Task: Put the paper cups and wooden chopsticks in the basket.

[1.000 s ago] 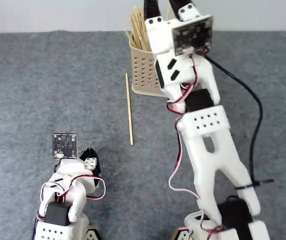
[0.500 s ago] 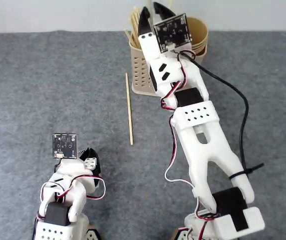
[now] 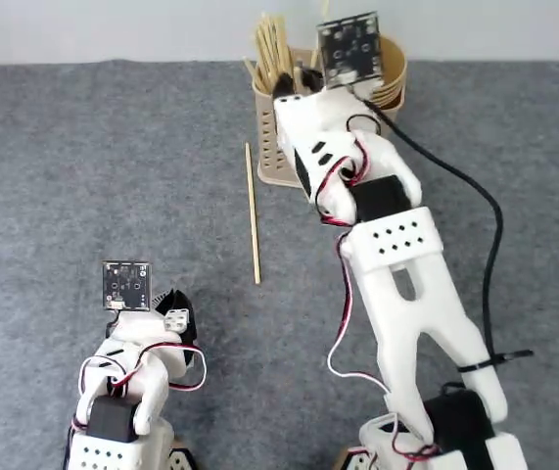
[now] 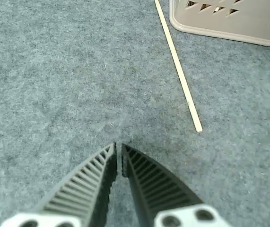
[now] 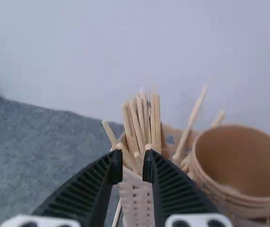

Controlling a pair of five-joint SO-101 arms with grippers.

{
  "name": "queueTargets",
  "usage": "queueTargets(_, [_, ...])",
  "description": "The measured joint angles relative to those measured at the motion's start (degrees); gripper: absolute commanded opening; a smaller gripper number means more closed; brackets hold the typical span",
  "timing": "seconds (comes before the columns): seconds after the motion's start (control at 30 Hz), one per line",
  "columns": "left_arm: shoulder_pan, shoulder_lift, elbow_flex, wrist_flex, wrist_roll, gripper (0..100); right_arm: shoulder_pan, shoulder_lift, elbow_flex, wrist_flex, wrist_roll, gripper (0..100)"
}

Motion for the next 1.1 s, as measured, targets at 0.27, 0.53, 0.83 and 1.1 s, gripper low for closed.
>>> queueTargets(0.27, [0.0, 0.0, 0.0, 0.0, 0.0, 2, -6.5, 2.7, -5.1, 24.3, -5.4, 8.4])
queueTargets(0.53, [0.0, 0.0, 0.0, 0.0, 0.0, 2, -8.3, 19.4, -5.5, 27.2, -5.5, 8.4])
queueTargets(0.83, [0.0, 0.0, 0.0, 0.0, 0.0, 2, -8.3, 36.7, -15.0, 25.8, -5.5, 8.2])
queueTargets(1.1, [0.0, 0.0, 0.0, 0.0, 0.0, 2, -8.3, 47.3, -22.2, 25.7, -5.5, 8.0])
